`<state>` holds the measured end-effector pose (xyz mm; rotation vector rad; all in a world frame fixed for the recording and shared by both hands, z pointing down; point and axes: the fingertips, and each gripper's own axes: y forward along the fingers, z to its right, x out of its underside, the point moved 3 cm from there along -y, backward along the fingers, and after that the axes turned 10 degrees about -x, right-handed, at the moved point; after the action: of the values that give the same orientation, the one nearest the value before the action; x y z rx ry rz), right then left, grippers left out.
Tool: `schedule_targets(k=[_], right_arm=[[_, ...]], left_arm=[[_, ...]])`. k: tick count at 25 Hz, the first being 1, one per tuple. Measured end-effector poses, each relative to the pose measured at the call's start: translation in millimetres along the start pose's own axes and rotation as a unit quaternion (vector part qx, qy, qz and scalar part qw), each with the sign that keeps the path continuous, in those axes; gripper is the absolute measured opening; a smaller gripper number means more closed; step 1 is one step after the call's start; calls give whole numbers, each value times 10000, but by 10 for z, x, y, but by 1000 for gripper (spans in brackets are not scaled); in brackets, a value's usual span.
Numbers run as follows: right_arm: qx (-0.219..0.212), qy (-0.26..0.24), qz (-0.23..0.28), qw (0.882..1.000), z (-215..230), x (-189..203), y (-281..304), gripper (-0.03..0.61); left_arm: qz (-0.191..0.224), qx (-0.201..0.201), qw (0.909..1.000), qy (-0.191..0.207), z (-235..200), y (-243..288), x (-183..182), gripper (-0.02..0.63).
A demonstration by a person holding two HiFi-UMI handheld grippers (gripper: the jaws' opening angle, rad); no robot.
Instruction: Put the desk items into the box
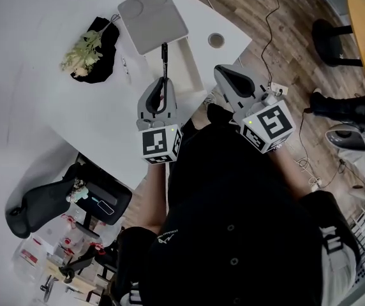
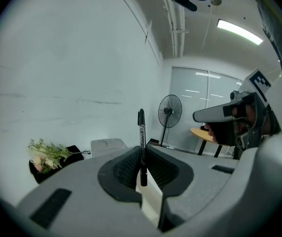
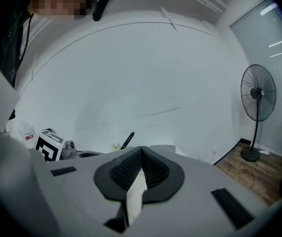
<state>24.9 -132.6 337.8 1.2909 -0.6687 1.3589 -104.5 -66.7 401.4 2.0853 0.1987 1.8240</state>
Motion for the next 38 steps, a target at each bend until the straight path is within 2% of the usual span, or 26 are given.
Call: schedule_targets(k=[12, 18, 29, 33, 38], right_arm=[[371, 196, -93, 9991, 192, 97, -96, -2], [475, 279, -160, 9984, 259, 128, -117, -2], [703, 415, -211, 9964, 376, 206, -196, -2], [783, 452, -223, 9956, 409, 225, -215, -2], [903, 516, -221, 9943, 449, 255, -262, -2]], left_arm=[[-588, 260, 9979, 88, 62, 417, 362, 44], [-1072, 243, 9939, 65, 51, 598, 645, 44], [-1897, 195, 9816, -58, 32, 860, 1195, 44], [-2235, 170, 9744, -179, 28, 966, 1383, 45], [-2640, 53, 9645, -7, 6, 1072, 1582, 44]])
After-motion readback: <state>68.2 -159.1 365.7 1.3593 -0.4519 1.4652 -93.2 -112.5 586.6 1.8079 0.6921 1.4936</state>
